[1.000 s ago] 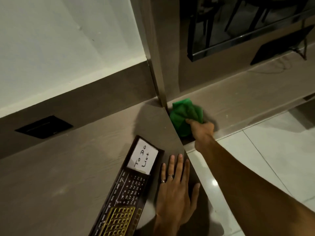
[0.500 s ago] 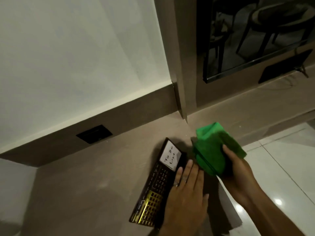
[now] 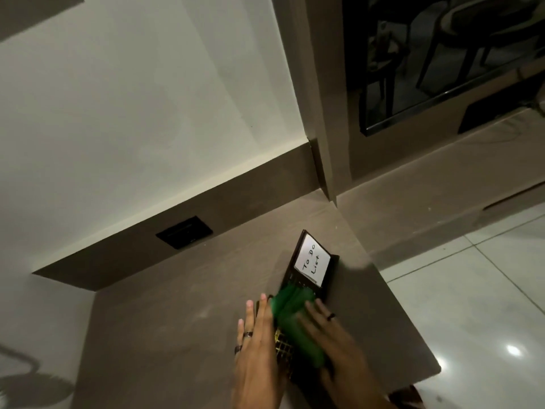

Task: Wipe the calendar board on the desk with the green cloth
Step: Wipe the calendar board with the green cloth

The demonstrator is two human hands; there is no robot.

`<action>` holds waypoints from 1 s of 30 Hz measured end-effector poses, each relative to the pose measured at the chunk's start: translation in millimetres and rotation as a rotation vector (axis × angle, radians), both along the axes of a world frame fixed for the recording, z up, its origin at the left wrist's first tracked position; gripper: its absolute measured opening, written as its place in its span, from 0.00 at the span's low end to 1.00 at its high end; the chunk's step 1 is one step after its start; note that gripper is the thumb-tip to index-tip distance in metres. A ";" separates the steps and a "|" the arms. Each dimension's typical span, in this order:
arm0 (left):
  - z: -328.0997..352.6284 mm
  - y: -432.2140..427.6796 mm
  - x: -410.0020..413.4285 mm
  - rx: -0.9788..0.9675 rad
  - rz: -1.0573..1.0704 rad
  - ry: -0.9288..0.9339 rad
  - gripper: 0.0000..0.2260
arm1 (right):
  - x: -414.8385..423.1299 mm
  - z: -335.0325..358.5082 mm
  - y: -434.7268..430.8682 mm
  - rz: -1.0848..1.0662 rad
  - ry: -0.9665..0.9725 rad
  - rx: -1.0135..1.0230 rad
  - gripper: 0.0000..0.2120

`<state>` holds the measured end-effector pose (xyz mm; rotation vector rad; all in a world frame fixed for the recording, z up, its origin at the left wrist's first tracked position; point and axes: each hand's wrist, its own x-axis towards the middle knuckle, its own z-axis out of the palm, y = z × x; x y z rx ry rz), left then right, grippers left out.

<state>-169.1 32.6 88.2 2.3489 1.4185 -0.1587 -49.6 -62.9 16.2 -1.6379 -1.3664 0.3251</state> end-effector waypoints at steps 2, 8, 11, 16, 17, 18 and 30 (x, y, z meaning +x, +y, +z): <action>-1.8 1.1 -3.0 -0.013 -0.039 -0.022 0.55 | -1.6 2.4 13.0 0.079 -0.155 0.034 0.30; -0.7 0.5 -3.9 -0.021 -0.017 -0.068 0.50 | 11.7 -5.2 19.5 -0.104 -0.042 -0.125 0.34; -1.1 7.5 1.3 0.016 -0.007 -0.043 0.43 | -6.1 -4.3 17.9 0.029 -0.100 0.009 0.23; 2.3 1.6 -2.8 0.002 -0.070 -0.048 0.50 | 29.3 -5.7 25.3 -0.082 -0.002 -0.132 0.33; 4.1 0.2 -4.7 0.009 -0.079 -0.069 0.52 | 25.7 -10.9 17.2 -0.062 -0.026 -0.160 0.34; 6.0 0.1 -4.3 0.018 -0.074 -0.091 0.53 | 17.5 -13.2 9.1 0.010 -0.057 -0.156 0.34; -12.3 0.5 -13.5 0.022 -0.092 -0.199 0.53 | 19.3 -29.3 12.7 0.261 -0.148 -0.014 0.19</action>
